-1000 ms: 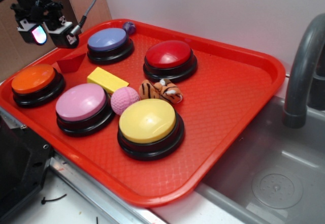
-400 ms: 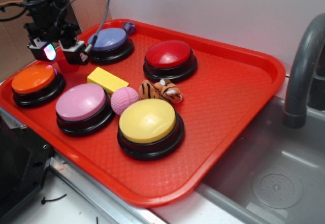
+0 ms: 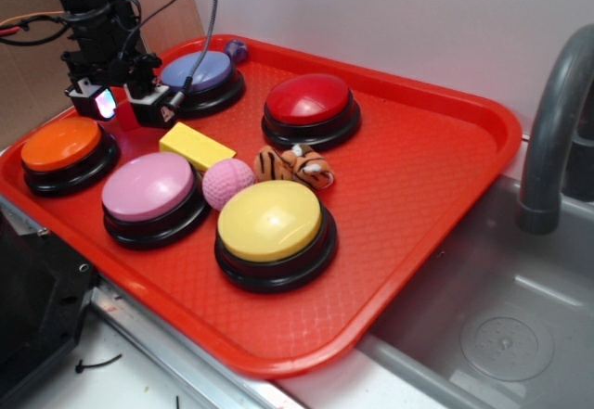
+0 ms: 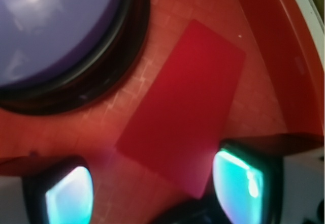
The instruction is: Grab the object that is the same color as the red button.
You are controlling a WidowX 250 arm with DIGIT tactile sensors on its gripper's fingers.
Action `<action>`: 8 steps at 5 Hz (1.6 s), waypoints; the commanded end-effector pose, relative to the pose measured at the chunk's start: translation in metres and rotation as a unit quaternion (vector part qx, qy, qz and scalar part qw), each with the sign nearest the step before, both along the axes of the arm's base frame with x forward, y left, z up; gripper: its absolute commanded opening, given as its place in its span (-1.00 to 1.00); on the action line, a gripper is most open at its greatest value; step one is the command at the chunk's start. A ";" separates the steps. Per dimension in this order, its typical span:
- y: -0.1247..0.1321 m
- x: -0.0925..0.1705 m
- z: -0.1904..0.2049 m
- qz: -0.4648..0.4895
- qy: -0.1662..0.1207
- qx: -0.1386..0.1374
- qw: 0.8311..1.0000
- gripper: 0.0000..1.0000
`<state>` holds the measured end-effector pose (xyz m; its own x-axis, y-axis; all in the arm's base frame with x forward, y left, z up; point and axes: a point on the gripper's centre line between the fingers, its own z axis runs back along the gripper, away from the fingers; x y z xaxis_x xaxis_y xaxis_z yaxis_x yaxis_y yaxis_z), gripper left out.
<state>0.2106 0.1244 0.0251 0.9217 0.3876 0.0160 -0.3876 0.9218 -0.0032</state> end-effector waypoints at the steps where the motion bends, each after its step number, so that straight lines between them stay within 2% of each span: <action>1: 0.011 0.007 0.002 0.013 -0.025 0.001 1.000 1.00; 2: 0.013 0.004 -0.003 0.050 -0.010 0.008 0.999 0.04; 3: 0.019 0.004 -0.005 0.065 -0.015 0.007 0.998 -1.00; 5: 0.020 0.003 0.000 0.069 -0.018 0.007 0.997 -1.00; 6: 0.005 0.008 0.029 0.058 -0.024 0.034 0.997 -1.00; 7: -0.017 0.013 0.074 0.050 -0.040 0.033 0.997 -1.00; 8: -0.042 0.018 0.114 0.010 -0.055 0.000 0.998 -1.00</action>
